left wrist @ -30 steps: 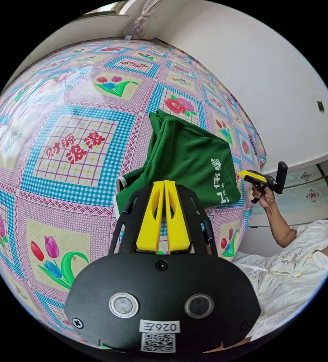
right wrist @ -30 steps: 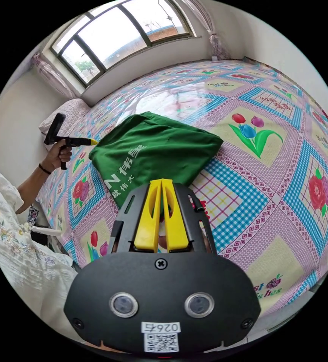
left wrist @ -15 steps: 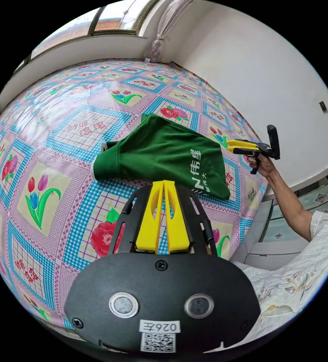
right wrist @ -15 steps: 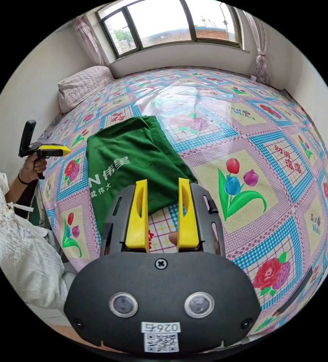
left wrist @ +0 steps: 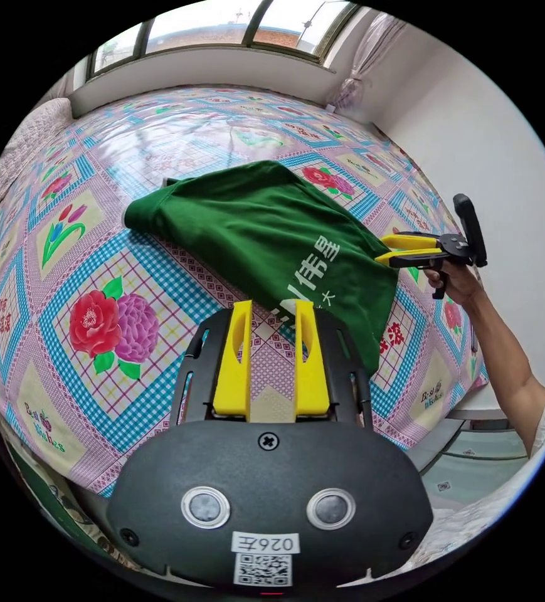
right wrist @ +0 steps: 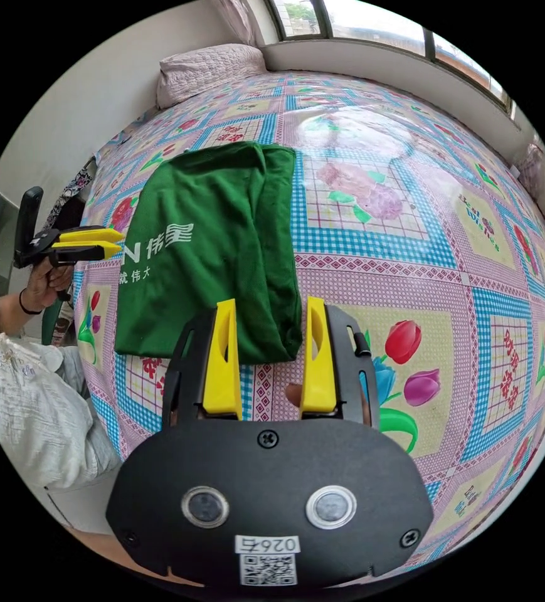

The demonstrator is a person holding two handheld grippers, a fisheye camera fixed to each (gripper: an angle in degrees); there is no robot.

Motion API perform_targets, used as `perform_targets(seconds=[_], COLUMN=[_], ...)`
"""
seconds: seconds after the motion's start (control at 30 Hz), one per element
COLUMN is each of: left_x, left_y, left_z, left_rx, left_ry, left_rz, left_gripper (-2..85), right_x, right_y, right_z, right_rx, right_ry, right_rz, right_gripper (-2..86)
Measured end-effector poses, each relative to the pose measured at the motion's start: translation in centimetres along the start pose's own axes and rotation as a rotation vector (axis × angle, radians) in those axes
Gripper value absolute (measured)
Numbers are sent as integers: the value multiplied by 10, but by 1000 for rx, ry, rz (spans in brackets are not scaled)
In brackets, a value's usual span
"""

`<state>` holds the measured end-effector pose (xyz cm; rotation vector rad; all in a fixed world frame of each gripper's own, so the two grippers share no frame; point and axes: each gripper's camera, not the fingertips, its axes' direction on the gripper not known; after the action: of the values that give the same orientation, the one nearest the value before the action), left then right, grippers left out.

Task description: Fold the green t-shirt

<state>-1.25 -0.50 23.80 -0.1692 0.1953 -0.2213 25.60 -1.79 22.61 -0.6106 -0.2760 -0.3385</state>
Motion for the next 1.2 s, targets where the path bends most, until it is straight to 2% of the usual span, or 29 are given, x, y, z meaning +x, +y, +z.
perform_targets(seconds=[0.2, 0.27, 0.33, 0.43, 0.7, 0.9, 1.2], left_x=[36, 52, 58, 59, 98, 170, 364], left_y=[-5, -11, -17, -29, -64, -111, -173], left_z=[13, 12, 10, 7, 6, 22, 54], left_rx=[-59, -47, -45, -47, -69, -136, -246], left_ry=[-21, -98, -81, -10, 22, 124, 252], left_rz=[-47, -39, -26, -37, 16, 163, 550], left_gripper=[125, 93, 75, 49, 35, 34, 37], right_x=[6, 10, 13, 22, 53, 77, 102], right_y=[2, -1, -1, 1, 37, 110, 302], right_z=[-11, -12, -16, -24, -51, -92, -173], right_rx=[42, 20, 26, 26, 63, 80, 121], right_ry=[34, -69, -66, -80, -125, -42, 83], right_rz=[6, 8, 18, 44, 141, 281, 633], right_gripper=[97, 20, 2, -7, -9, -10, -8])
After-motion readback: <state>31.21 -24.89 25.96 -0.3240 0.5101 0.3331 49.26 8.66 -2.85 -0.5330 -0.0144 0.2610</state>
